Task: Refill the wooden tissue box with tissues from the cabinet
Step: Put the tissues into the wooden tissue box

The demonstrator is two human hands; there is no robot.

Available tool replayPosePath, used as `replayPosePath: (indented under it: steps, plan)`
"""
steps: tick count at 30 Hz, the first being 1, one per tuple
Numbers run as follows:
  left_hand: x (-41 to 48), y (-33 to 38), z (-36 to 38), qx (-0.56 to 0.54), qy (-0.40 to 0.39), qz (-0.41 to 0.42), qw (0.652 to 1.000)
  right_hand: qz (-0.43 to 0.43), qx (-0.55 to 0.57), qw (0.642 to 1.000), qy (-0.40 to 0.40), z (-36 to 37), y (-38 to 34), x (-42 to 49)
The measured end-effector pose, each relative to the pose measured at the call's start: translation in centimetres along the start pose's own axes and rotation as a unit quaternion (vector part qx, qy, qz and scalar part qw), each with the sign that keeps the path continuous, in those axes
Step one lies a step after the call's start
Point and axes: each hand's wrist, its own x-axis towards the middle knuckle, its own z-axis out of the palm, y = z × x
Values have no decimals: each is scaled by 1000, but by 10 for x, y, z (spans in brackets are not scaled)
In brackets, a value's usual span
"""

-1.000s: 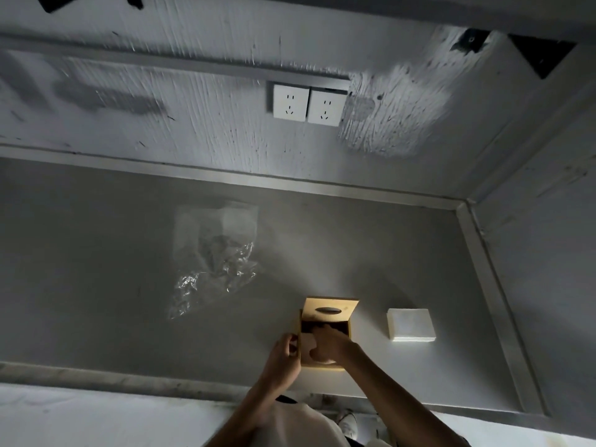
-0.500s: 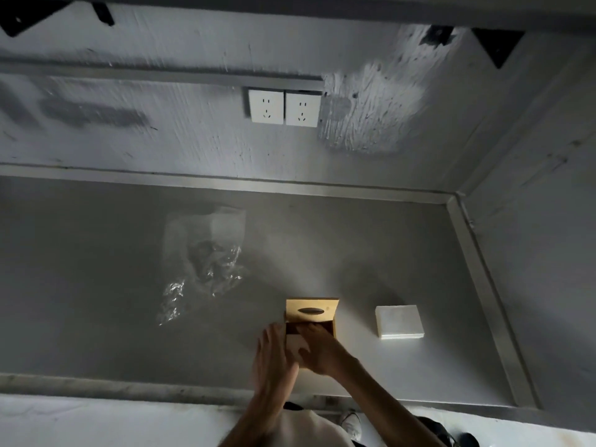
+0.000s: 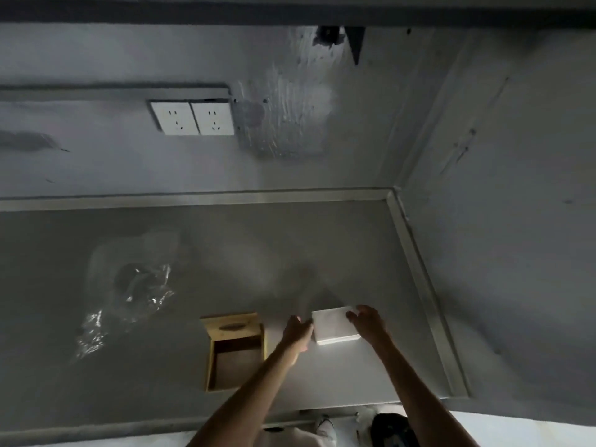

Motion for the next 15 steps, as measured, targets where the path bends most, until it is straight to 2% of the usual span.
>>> replayPosePath:
  steps: [3,8,15]
  plan:
    - [9,9,17,-9,-15,-24,1000,7,52,997,-65,6,11,15]
    - [22,8,29,-39,-21,-43,998,-27,89,994,-49,16,34,38]
    - [32,11,33,-36,-29,-70,996,-43,213,967,-132,-3,33,27]
